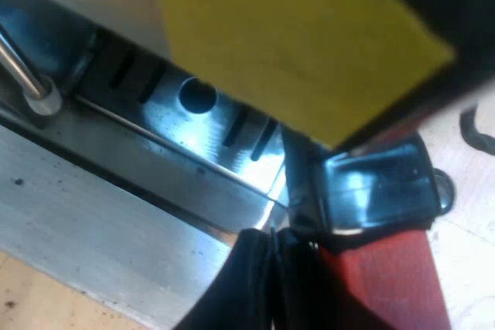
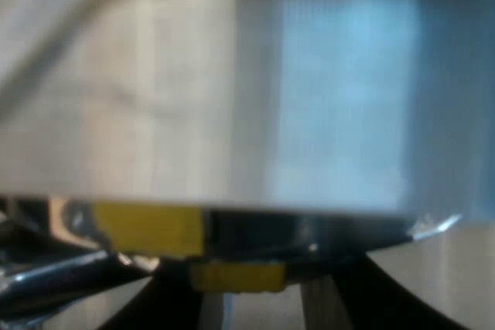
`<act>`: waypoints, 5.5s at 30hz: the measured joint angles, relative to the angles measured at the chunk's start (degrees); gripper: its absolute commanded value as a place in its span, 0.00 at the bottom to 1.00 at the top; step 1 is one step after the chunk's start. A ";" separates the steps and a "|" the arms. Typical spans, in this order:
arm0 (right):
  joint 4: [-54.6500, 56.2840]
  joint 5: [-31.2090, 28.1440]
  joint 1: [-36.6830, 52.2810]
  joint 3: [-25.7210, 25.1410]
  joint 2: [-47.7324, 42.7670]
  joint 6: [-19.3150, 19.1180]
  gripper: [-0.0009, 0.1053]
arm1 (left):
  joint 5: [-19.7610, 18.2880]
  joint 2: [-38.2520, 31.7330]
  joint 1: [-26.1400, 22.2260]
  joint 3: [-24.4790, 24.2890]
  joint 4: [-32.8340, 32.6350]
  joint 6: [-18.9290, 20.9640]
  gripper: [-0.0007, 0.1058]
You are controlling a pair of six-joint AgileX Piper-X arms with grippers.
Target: Put the handle in the coffee machine
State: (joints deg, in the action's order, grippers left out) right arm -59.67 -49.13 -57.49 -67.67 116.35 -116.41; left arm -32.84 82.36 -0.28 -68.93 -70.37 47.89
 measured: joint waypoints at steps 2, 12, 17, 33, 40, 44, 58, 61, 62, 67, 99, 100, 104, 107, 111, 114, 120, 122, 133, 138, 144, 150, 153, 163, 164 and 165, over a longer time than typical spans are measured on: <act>0.00 0.00 0.00 0.00 0.00 0.00 0.26 | -1.30 0.00 0.06 0.00 -0.89 1.54 0.01; -0.17 -0.11 0.00 0.00 0.00 -0.14 0.26 | -3.87 -5.90 1.53 6.94 4.14 8.08 0.01; -0.17 -0.11 0.00 0.00 0.00 -0.14 0.26 | -3.87 -7.13 1.64 8.67 6.96 12.17 0.01; 0.52 -6.47 -1.71 0.00 -0.13 -0.62 0.42 | -4.02 -12.94 1.65 14.00 12.54 22.17 0.01; 0.36 -12.05 -3.54 0.00 -0.38 -0.79 0.43 | -4.28 -13.60 1.76 14.61 13.52 23.60 0.01; 2.14 -12.56 -4.33 2.24 -2.57 -1.06 0.43 | -4.43 -13.60 1.79 14.61 13.37 23.66 0.01; 9.60 -11.46 -6.91 18.07 -21.06 2.60 0.43 | -5.09 -17.99 1.92 18.98 16.70 27.72 0.01; 9.76 -11.46 -8.58 21.36 -25.20 2.87 0.43 | -4.98 -18.38 1.92 18.98 16.68 28.10 0.01; 10.36 -11.46 -9.18 22.27 -26.65 2.89 0.43 | -4.98 -18.35 1.92 18.98 16.68 28.28 0.01; 17.73 -10.34 -12.21 23.65 -32.42 2.88 0.43 | -4.98 -18.35 1.92 18.98 16.68 29.04 0.01; 65.93 10.08 -14.67 24.07 -65.87 22.41 0.68 | 0.77 -14.52 23.13 19.90 25.70 34.36 0.01; 66.18 11.04 -14.67 24.07 -65.87 22.41 0.68 | 0.52 -14.34 22.97 19.98 25.84 34.36 0.01; 67.14 11.97 -14.67 24.07 -65.87 22.41 0.68 | 0.59 -14.56 22.49 19.96 25.64 34.36 0.01; 68.05 12.06 -14.67 24.07 -65.87 22.48 0.68 | 0.51 -16.09 21.20 19.96 24.12 33.30 0.01; 68.71 12.06 -14.67 24.07 -65.87 22.48 0.68 | -0.97 -18.91 18.21 19.51 22.47 31.85 0.01; 68.73 12.06 -14.67 24.07 -65.87 22.48 0.68 | -1.49 -21.44 15.26 19.33 20.75 31.68 0.01; 68.90 16.50 -14.67 24.07 -65.87 22.48 0.68 | -0.57 -26.77 9.78 19.33 17.65 30.28 0.01; 69.61 18.04 -14.67 24.07 -65.87 22.48 0.68 | 0.66 -29.96 7.40 19.33 17.22 29.87 0.04; 78.79 24.23 -14.67 21.19 -65.87 22.48 0.68 | 5.10 -41.33 0.72 18.73 14.09 29.70 0.73; 84.66 25.96 -11.43 15.77 -65.87 22.55 0.68 | 5.09 -44.81 -0.26 13.87 13.92 30.91 0.81; 92.76 29.43 -2.63 7.83 -65.87 22.03 0.68 | 5.09 -45.16 -0.35 5.51 17.10 39.76 0.82; 102.01 31.30 8.67 1.36 -65.99 21.94 0.68 | 5.09 -45.36 -0.35 3.76 19.03 45.91 0.82; 107.44 32.19 17.07 -0.16 -66.93 21.75 0.68 | 6.14 -45.94 -0.35 3.76 17.51 46.12 0.82; 117.94 39.64 43.34 -0.16 -72.30 17.94 0.68 | 8.72 -52.23 -0.35 3.92 16.32 45.43 0.82; 119.11 39.88 45.54 -0.16 -73.39 17.27 0.68 | 9.10 -52.67 -0.35 3.92 15.44 45.41 0.82; 119.67 39.94 46.50 -0.16 -73.99 16.72 0.68 | 9.40 -52.89 -0.35 3.92 14.81 45.25 0.82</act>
State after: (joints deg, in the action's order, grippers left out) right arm 60.00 -9.19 -10.99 -67.84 42.37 -99.69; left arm -23.44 29.47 -0.63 -65.01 -55.56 93.14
